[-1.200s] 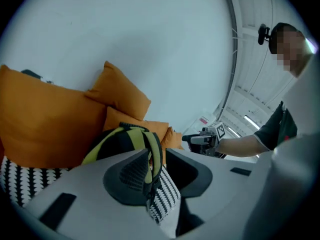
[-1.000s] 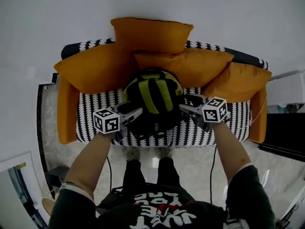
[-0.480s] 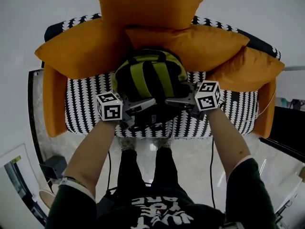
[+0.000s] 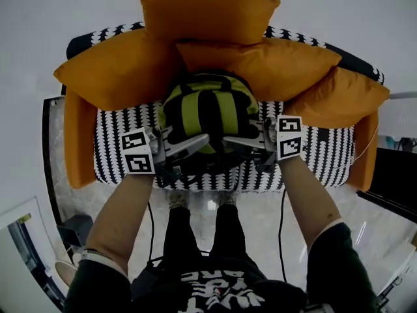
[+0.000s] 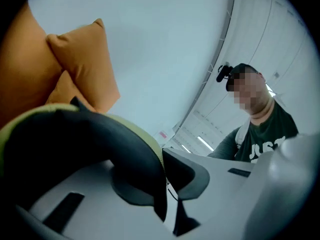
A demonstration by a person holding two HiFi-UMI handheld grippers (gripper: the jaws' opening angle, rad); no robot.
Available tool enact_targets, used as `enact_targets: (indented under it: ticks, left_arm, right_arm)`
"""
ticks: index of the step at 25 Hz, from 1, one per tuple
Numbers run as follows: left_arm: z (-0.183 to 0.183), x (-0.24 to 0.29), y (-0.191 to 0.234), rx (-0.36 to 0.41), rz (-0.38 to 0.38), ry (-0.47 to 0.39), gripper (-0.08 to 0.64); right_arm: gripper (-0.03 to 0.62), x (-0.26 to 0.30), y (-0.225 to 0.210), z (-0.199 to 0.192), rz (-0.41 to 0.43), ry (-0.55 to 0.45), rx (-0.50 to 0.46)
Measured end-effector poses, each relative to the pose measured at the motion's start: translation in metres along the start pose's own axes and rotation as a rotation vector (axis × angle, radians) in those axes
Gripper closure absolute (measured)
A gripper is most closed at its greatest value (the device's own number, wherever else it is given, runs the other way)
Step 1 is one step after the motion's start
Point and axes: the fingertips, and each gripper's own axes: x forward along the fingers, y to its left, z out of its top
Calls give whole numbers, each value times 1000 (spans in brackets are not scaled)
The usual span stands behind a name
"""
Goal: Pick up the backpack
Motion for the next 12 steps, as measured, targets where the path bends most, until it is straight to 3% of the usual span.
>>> enact_targets:
  ticks: [6,12]
  left_arm:
    - [37,-8,-44,70,-76,-15,505]
    - [54,-5,-120,117,-136,17,505]
  right_arm:
    - [508,-6,50,67,40,-217,-103]
    - [520,-9,122,87,0,-196,-178]
